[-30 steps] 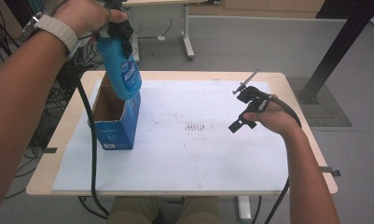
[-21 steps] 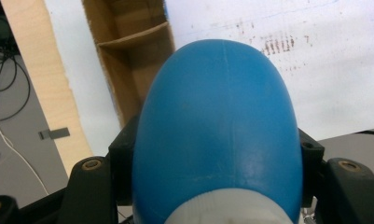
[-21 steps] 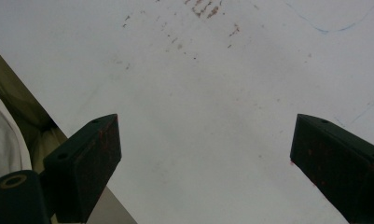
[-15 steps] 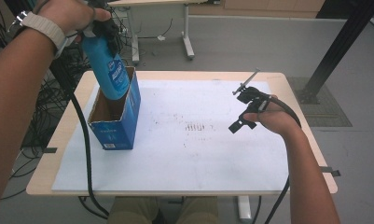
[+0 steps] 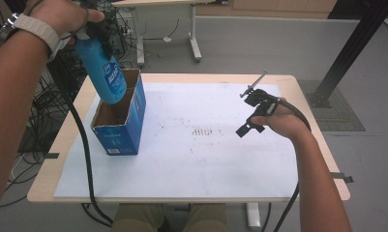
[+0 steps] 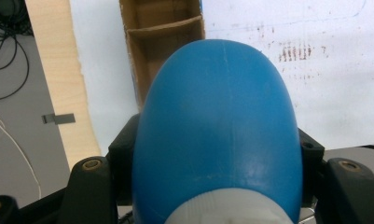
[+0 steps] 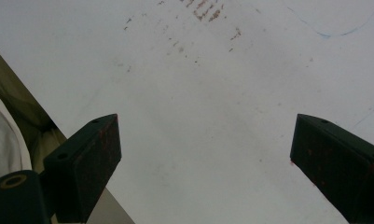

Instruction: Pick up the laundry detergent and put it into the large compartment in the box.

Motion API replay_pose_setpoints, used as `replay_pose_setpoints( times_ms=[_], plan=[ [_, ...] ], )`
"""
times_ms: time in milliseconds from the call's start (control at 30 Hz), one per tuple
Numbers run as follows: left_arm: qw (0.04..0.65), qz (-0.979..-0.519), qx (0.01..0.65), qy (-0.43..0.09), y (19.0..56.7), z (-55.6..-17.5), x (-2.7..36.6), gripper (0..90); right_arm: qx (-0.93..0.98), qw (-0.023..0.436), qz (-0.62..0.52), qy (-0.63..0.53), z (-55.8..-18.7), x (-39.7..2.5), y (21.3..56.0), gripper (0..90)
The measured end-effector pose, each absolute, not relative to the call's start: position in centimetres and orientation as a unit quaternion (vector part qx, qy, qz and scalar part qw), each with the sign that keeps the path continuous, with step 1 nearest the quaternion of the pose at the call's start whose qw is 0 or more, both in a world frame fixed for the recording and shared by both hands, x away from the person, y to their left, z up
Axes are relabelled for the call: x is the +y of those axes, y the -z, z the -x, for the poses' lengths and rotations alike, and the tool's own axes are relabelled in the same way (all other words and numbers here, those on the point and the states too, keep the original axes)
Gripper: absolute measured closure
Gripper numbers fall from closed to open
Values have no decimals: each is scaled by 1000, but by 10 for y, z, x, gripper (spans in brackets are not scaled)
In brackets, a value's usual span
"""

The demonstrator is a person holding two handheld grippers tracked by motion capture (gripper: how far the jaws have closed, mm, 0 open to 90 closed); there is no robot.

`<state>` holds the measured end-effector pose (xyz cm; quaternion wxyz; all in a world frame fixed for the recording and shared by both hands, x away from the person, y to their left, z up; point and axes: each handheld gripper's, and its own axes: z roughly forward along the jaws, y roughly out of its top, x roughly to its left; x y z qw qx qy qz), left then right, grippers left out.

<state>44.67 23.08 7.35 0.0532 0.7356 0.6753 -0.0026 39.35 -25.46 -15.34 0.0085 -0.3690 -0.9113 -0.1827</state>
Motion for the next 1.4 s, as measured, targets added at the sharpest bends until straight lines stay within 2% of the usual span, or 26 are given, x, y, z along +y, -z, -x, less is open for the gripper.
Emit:
replay_pose_setpoints(
  times_ms=[1400],
  plan=[
    [43, -716, 697, 2, -37, -459, 244, 384, -911, 13, 370, 183, -395, -255, 159, 83]
  ],
)
